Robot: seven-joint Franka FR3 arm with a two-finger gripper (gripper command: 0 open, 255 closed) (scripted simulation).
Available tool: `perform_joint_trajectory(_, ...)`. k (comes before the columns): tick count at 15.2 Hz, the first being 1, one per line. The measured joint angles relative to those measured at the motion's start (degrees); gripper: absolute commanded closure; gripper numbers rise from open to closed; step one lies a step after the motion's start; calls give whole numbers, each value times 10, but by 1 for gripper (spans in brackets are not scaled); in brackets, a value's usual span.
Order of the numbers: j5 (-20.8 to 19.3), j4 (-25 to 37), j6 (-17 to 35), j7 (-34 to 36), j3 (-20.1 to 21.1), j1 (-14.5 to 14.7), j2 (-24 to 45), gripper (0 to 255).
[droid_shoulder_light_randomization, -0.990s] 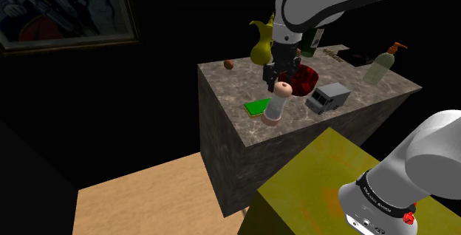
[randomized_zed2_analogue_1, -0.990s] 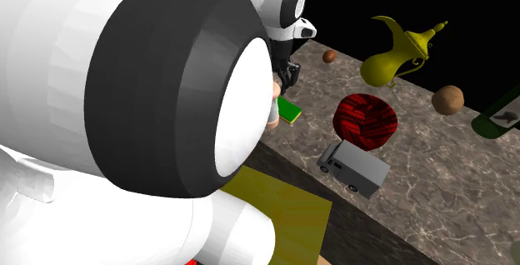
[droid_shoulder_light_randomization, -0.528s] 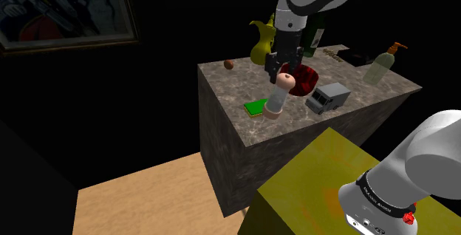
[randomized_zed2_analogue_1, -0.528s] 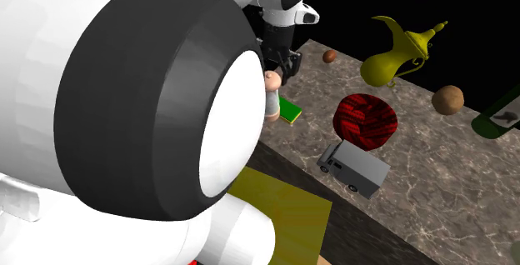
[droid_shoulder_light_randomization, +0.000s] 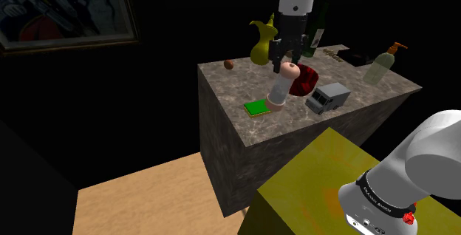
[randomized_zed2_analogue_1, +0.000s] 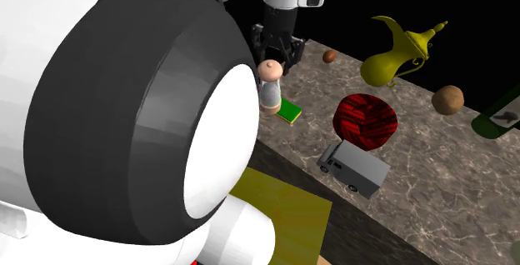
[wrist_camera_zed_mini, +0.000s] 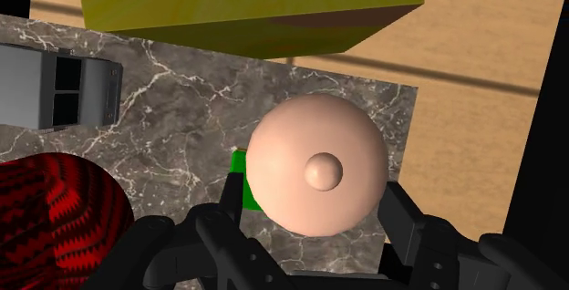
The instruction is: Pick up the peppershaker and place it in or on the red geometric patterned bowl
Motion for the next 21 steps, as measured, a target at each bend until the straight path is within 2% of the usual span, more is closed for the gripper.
perform_joint_trajectory(15,0,111,-117,3,-1,0,-7,255)
perform_joint_trajectory(21,-24,173,-141,-61,-42,-27,32,255)
